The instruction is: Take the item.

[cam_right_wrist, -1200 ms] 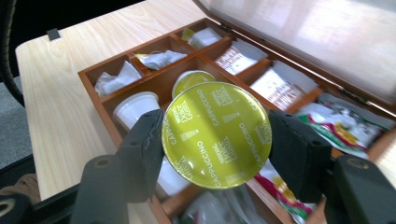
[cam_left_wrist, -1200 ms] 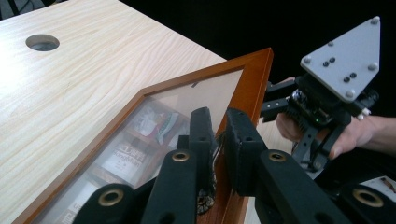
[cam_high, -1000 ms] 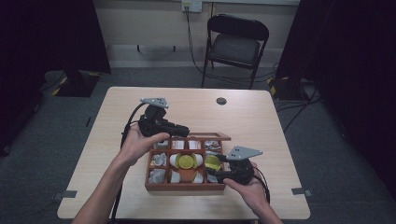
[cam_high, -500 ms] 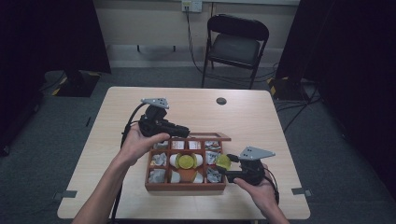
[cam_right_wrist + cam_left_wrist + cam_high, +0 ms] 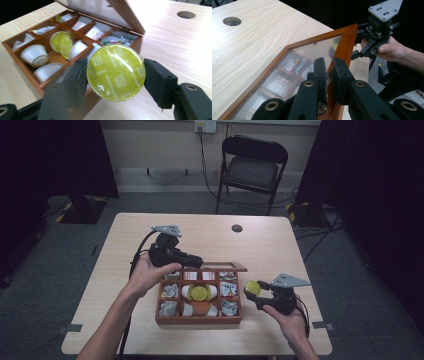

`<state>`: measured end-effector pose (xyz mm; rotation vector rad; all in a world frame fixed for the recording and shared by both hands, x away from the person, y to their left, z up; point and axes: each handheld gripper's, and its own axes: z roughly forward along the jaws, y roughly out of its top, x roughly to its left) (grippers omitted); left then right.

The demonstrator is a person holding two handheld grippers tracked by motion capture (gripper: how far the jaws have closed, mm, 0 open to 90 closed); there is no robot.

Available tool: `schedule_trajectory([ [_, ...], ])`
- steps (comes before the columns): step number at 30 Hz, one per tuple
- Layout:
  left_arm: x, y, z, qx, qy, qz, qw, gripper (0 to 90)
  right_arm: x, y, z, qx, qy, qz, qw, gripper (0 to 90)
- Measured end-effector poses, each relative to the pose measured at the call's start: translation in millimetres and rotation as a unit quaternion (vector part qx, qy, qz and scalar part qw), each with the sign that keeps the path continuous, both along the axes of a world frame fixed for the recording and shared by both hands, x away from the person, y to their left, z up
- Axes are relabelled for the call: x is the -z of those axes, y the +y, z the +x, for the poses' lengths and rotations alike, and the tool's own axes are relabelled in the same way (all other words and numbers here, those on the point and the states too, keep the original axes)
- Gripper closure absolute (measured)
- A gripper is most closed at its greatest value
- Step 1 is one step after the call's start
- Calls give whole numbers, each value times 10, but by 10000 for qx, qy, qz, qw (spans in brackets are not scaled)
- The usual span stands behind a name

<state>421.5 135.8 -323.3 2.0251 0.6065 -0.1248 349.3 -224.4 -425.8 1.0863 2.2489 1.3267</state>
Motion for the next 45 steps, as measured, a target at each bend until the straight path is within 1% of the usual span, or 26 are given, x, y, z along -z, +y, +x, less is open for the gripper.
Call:
schedule_trajectory([
  [4, 1, 1, -3, 15, -10, 9, 10000, 818, 26, -83, 40, 147, 26, -17, 9999, 379],
  [10, 4, -4, -5, 12, -27, 15, 10000, 818, 44, -211, 135, 392, 55, 21, 9992, 379],
  [13, 4, -3, -4, 27, -29, 27, 10000, 818, 61, -253, 201, 485, 73, -40, 9988, 379],
  [19, 6, -4, -3, 31, -28, 24, 10000, 818, 131, -278, 346, 568, 184, -175, 9981, 379],
  [23, 6, -2, -2, 29, -21, 14, 10000, 818, 161, -291, 468, 621, 211, -253, 9975, 379],
  [26, 7, -1, -1, 57, -19, 32, 10000, 819, 187, -292, 551, 682, 234, -288, 9970, 379],
  [29, 6, -3, -4, 59, -26, 50, 10000, 819, 245, -288, 604, 757, 269, -250, 9965, 379],
  [32, 8, -3, -6, 62, -19, 50, 10000, 818, 315, -258, 633, 745, 332, -314, 9962, 379],
  [37, 8, -4, -7, 64, -25, 44, 10000, 818, 373, -213, 666, 703, 410, -409, 9958, 379],
  [45, 10, -7, -9, 64, -9, 46, 10000, 818, 471, -192, 704, 686, 562, -613, 9942, 378],
])
